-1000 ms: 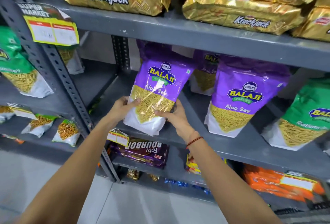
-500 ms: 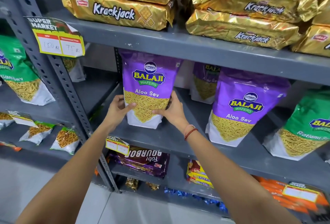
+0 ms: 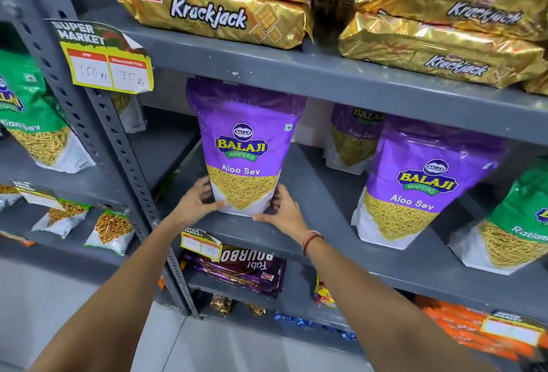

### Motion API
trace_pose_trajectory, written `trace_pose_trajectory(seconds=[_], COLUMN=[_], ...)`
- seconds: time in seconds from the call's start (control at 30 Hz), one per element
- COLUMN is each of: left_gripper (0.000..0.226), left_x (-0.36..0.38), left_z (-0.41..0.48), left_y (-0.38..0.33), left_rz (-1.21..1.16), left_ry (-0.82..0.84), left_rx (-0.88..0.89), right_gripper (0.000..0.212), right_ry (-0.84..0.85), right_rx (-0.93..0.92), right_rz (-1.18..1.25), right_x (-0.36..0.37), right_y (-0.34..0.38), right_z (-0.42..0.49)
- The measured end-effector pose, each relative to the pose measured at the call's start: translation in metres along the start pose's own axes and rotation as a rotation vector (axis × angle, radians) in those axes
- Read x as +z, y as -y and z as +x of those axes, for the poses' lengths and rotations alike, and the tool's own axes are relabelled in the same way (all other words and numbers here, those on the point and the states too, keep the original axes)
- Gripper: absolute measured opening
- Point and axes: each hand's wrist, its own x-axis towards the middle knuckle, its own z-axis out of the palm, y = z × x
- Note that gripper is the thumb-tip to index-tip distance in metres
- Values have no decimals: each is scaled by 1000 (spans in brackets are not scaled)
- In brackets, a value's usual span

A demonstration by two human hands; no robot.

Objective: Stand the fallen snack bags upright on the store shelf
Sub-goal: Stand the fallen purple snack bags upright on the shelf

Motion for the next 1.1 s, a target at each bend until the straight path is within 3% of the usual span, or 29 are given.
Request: trace_pose_trajectory(seconds=[0.13,0.4,0.5,0.6,0.67,0.73,0.83,0.93,1.0,1.1], left_gripper=[83,76,74,52,36,30,27,38,59,89], left_x=[5,-6,3,28,59,99,160,211,240,273], left_z=[2,9,3,-15,-37,-55,-57,-38,-24,-8], left_y=[6,9,4,-1,-3,-6,-19,-44,-58,-71], left_rz=[152,168,132,153,33,-46,42,134,178,233], left_ry=[-31,24,23,-292,-569,-632,-331,-34,124,306], left_rx=[-20,-36,-48,-33,-19,40,199,306,290,250], right_gripper=[59,57,65,76,58,32,21,45,72,89], right_ry=[-94,-131,-95,-120,-252,-473,-801,-1043,-1052,-783], right_rx=[17,37,37,30,19,-20,-36,45,126,125], right_rz=[13,-13,10,33,-34,-144,-238,-168,29,226], right_x=[14,33,30,17,-4,-32,-81,-131,-163,-197], right_y=[-5,3,7,3,-6,-21,-38,-52,-59,-67], right_z=[1,8,1,-20,-43,-73,-116,-135,-136,-130])
